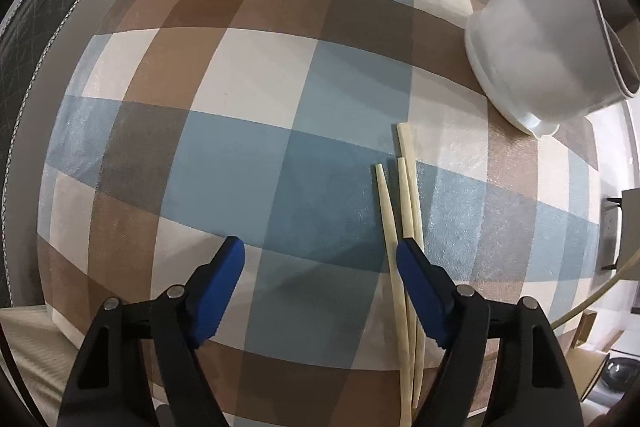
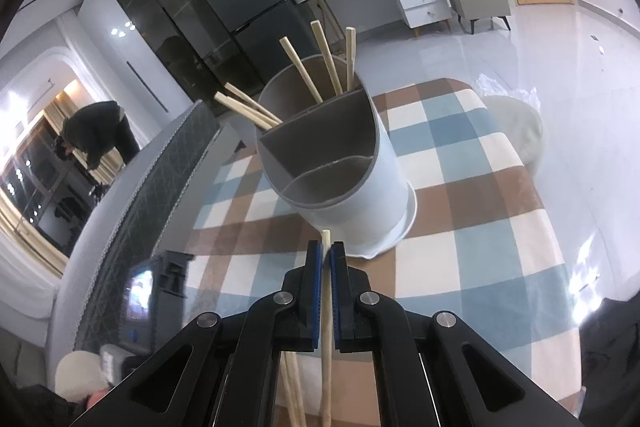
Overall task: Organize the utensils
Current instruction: 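Close the right gripper on a wooden chopstick while the left gripper grasps another, then lift both held chopsticks up over the utensil holder, then open the left gripper over the holder while the right gripper opens too, then lower both open grippers toward the last loose chopsticks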
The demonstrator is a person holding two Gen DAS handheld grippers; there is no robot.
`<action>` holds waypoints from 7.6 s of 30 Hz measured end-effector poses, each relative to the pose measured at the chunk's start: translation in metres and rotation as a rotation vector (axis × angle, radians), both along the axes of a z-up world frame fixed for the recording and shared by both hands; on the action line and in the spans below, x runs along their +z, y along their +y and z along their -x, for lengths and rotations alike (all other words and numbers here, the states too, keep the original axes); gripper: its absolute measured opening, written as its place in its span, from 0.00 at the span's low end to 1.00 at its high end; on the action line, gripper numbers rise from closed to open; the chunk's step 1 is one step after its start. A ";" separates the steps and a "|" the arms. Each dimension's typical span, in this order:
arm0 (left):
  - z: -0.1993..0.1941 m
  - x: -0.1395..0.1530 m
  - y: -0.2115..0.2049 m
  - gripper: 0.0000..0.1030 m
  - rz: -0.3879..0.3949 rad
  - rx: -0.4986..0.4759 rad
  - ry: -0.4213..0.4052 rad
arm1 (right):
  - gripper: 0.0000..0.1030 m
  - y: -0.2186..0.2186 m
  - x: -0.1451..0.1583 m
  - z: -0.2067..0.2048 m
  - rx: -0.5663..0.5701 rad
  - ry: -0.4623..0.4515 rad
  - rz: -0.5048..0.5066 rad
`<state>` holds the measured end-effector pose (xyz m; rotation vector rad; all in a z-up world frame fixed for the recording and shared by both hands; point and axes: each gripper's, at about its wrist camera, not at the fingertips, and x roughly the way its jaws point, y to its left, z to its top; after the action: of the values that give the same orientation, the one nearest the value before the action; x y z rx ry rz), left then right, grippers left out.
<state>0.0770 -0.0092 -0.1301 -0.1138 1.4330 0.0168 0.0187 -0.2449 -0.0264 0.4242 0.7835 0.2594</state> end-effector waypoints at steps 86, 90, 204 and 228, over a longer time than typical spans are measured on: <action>0.034 0.199 -0.025 0.00 0.183 -0.360 -0.578 | 0.03 0.010 0.075 0.060 -0.079 -0.298 0.128; 0.031 0.216 -0.029 0.00 0.203 -0.374 -0.593 | 0.03 0.003 0.092 0.056 -0.085 -0.326 0.140; 0.055 0.246 0.023 0.95 0.085 -0.162 -0.834 | 0.93 0.042 0.132 0.068 -0.017 -0.451 0.159; 0.047 0.114 0.072 0.95 0.093 0.006 -0.604 | 0.77 0.088 0.020 0.048 0.140 -0.147 0.294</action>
<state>0.0303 0.0626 -0.0161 -0.1820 0.8302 -0.0744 -0.0294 -0.1570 -0.0062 0.0718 0.6949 0.2967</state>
